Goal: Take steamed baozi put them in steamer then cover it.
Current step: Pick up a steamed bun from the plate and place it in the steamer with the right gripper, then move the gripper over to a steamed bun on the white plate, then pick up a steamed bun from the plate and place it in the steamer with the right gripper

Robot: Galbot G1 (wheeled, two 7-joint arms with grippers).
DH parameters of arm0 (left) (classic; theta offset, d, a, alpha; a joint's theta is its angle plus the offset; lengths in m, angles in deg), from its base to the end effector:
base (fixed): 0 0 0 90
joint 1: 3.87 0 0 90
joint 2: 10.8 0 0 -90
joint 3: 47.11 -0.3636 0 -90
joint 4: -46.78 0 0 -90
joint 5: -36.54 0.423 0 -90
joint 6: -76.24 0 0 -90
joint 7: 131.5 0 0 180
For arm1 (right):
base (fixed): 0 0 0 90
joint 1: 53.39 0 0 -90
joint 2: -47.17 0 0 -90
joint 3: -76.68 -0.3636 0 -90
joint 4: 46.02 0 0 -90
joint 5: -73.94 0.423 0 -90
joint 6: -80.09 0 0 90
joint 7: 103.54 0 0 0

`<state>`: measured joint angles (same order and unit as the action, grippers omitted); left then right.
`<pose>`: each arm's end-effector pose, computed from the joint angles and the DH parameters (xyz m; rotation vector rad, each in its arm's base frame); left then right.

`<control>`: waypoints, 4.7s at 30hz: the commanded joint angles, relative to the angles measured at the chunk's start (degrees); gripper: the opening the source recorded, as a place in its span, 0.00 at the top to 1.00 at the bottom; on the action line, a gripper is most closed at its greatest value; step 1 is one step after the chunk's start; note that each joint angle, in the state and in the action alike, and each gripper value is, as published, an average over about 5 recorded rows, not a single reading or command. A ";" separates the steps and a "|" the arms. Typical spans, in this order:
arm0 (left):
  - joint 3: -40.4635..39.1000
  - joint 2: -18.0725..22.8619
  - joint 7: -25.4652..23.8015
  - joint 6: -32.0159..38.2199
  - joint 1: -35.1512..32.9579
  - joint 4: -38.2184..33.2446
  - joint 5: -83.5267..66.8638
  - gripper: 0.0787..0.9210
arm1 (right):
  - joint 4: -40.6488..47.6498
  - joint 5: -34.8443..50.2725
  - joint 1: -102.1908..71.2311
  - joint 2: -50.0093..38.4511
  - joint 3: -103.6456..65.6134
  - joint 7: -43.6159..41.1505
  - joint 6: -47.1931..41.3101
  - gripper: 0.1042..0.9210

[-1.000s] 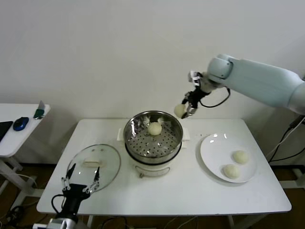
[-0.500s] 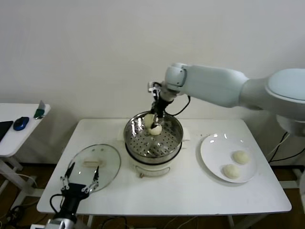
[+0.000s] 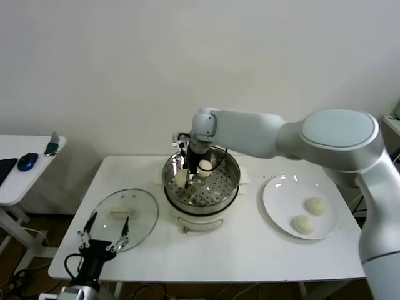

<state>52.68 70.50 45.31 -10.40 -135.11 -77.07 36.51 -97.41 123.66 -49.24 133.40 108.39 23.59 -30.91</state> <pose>0.1829 0.0784 -0.3165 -0.0293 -3.0592 -0.3427 0.6556 0.2393 -0.1266 1.5030 -1.3806 1.2957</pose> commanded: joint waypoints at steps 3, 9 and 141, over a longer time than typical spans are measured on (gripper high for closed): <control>0.12 0.05 0.03 -0.16 0.23 0.06 -0.12 0.12 | 2.01 -2.04 -2.35 2.15 0.53 0.05 -0.01 0.27; 0.14 0.08 0.04 -0.24 0.32 0.09 -0.11 0.12 | 1.89 -2.91 -1.87 1.42 0.20 -1.00 -0.14 0.18; 0.81 1.31 0.51 -1.11 -1.63 2.04 1.82 0.12 | -14.33 -48.54 6.26 -8.22 -12.25 -17.95 51.44 0.29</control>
<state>53.41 72.05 45.82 -11.58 -136.59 -75.13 38.52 -112.17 78.53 -38.71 114.01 99.25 6.28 16.64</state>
